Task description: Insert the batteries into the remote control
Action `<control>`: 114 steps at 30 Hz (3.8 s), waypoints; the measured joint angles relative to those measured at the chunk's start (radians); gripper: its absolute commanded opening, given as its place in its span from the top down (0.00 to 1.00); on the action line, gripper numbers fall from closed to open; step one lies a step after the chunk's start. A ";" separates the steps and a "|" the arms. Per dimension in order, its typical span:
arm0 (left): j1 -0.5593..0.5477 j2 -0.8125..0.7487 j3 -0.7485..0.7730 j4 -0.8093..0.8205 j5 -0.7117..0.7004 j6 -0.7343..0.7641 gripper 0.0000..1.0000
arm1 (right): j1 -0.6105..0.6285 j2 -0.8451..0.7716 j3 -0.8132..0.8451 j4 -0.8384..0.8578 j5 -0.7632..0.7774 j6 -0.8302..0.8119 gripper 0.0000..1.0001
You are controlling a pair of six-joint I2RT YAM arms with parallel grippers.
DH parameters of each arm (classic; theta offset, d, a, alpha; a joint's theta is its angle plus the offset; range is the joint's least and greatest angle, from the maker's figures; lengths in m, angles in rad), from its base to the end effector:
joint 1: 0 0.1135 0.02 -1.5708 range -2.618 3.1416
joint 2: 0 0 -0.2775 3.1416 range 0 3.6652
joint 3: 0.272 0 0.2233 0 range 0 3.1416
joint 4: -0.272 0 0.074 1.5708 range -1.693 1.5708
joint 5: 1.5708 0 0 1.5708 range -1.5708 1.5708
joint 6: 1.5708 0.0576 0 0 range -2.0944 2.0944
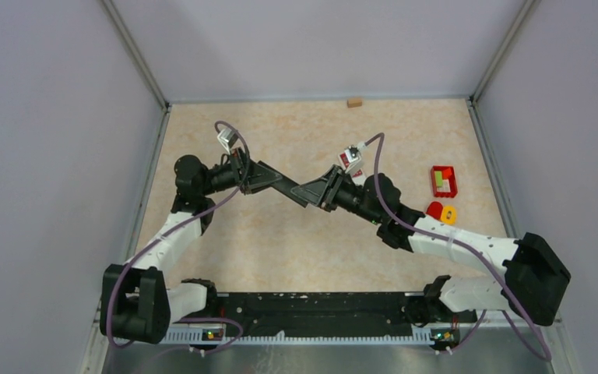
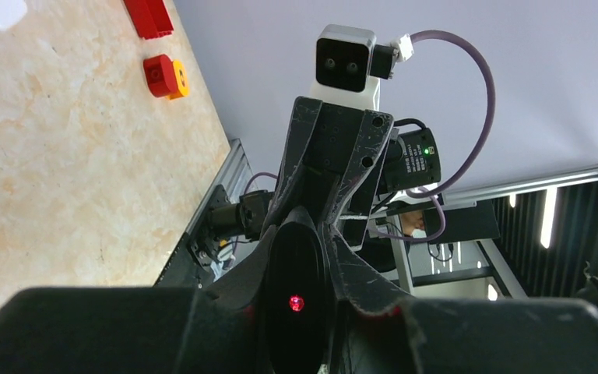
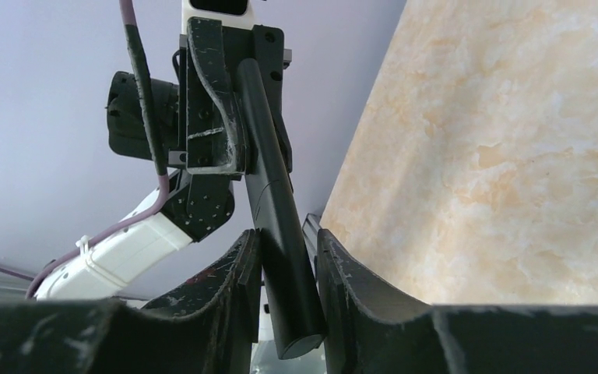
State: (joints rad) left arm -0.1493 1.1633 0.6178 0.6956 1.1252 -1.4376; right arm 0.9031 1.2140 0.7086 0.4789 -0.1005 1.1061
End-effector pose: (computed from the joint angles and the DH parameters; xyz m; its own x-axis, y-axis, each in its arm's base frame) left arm 0.2125 -0.0845 0.3227 -0.9184 -0.2938 -0.2651 0.2723 0.0169 -0.9621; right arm 0.1636 0.2168 0.3184 -0.7613 0.4710 -0.4456 -0.3633 0.2594 0.8948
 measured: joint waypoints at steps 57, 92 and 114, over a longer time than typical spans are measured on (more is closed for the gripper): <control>-0.018 -0.158 0.137 -0.272 0.068 0.369 1.00 | -0.088 0.089 0.314 -0.328 -0.557 -0.603 0.76; -0.024 -0.316 0.183 -0.955 -0.623 0.862 0.01 | -0.355 0.169 0.274 -0.896 0.589 -0.785 1.00; -0.024 -0.274 0.187 -0.955 -0.598 0.865 0.01 | -0.409 0.594 0.393 -0.803 0.724 -0.922 0.78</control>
State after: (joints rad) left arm -0.1730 0.8890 0.8051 -0.2592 0.5270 -0.5724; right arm 0.4938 1.8076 1.1019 -0.3237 0.6235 0.1841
